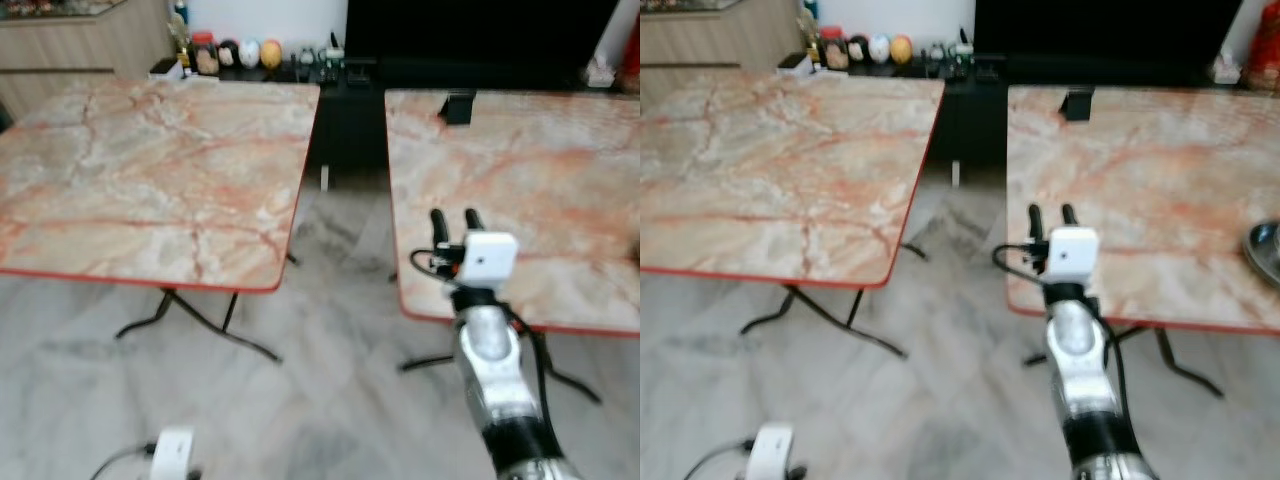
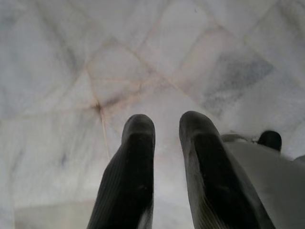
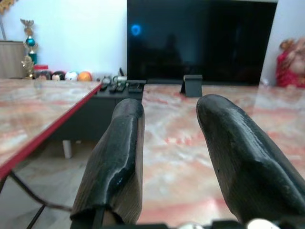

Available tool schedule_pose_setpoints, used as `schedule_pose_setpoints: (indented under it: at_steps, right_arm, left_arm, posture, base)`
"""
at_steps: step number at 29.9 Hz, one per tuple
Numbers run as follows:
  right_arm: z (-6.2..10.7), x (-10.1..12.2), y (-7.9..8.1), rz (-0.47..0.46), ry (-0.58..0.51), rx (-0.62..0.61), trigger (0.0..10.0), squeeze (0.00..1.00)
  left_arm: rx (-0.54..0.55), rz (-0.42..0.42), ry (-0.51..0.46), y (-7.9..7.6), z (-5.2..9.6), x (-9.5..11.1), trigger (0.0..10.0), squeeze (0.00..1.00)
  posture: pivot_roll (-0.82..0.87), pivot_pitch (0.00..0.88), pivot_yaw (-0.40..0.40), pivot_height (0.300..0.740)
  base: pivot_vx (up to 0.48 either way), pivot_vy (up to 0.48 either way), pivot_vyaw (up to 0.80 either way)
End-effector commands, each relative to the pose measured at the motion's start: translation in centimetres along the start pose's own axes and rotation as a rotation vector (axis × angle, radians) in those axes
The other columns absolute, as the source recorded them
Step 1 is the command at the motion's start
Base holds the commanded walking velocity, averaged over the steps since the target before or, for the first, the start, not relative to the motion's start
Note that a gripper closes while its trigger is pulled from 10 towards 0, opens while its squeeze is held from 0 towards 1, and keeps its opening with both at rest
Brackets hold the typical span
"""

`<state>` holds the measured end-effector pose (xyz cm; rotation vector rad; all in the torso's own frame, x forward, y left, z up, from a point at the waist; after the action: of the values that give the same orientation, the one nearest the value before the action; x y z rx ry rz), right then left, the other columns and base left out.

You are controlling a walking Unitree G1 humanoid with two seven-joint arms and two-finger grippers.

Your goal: Setting the table

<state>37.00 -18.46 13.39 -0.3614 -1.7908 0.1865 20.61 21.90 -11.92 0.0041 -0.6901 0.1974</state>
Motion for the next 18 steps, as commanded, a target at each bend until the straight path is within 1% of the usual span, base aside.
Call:
schedule_pose_setpoints:
  at_steps: [1,10,15,18]
  right_arm:
    - [-0.4,0.9,0.6,-0.023,-0.026,0.008,10.0,0.00]
    - [-0.4,0.5,0.7,-0.030,-0.014,0.015,10.0,0.00]
    - [-0.2,-0.4,0.7,-0.027,0.017,0.009,10.0,0.00]
    - [0.2,-1.5,1.0,-0.033,0.056,0.024,10.0,0.00]
  left_arm:
    - [0.011,-0.014,0.006,0.5,0.1,-0.1,10.0,0.00]
    - [0.006,-0.022,0.002,0.5,0.1,0.0,10.0,0.00]
    - [0.003,-0.026,-0.001,0.4,0.0,0.1,10.0,0.00]
    - [-0.001,-0.028,-0.004,0.3,0.0,0.2,10.0,0.00]
  posture:
    - [0.03,0.000,-0.009,0.731]
    - [0.03,0.000,-0.006,0.731]
    - [0.04,0.000,-0.010,0.731]
    - [0.04,0.000,-0.011,0.731]
  base:
    - [0.000,0.000,0.00]
    - [0.000,0.000,0.00]
    - [0.000,0.000,0.00]
    - [0.000,0.000,0.00]
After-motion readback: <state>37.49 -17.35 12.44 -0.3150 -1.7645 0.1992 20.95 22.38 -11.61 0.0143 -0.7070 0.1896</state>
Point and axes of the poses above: a point about 5 cm out from each wrist's last joint towards the gripper, its own z axis pointing back from the gripper into the wrist, its own x axis along the axis of the wrist's last joint, y = z × x, the point moved 5 cm from there along -z, pointing out of the wrist towards the gripper, and after that the axes turned 13 degrees about z, right-handed, at the moved point
